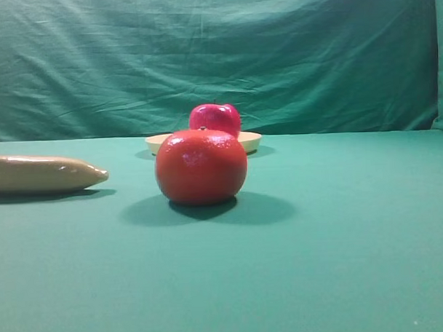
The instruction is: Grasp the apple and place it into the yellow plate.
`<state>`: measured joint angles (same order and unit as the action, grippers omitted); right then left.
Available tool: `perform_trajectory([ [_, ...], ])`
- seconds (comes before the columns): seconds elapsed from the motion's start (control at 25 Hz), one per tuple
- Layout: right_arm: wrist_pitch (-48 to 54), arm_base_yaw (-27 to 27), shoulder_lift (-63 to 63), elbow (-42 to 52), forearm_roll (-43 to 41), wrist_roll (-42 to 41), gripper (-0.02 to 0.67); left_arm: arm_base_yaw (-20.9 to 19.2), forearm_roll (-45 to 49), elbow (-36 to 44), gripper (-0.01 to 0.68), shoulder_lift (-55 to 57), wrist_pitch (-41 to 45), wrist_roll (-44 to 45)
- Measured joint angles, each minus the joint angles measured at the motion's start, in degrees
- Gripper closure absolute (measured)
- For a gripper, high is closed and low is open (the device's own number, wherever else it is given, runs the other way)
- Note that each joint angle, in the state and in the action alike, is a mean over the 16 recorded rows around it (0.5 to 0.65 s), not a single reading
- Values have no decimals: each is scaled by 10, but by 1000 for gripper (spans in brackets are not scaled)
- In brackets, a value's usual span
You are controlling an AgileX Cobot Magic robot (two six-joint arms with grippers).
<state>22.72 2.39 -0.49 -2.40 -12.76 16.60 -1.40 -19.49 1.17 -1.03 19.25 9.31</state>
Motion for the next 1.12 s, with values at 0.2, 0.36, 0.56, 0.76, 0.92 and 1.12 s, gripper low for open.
perform_trajectory([
  [0.2, -11, -12, -2, 30, 0, -2, 649, 0, 0, 0, 516, 0, 0, 0],
  [0.36, -12, -14, -2, 38, 0, -6, 649, 0, 0, 0, 516, 0, 0, 0],
  [0.56, -13, -14, -2, 38, 0, -11, 649, 0, 0, 0, 516, 0, 0, 0],
  [0.76, -12, -14, -2, 38, 0, -15, 649, 0, 0, 0, 516, 0, 0, 0],
  [0.92, -12, -14, -2, 38, 0, -15, 649, 0, 0, 0, 516, 0, 0, 0],
  [1.12, -12, -14, -2, 38, 0, -15, 649, 0, 0, 0, 516, 0, 0, 0],
])
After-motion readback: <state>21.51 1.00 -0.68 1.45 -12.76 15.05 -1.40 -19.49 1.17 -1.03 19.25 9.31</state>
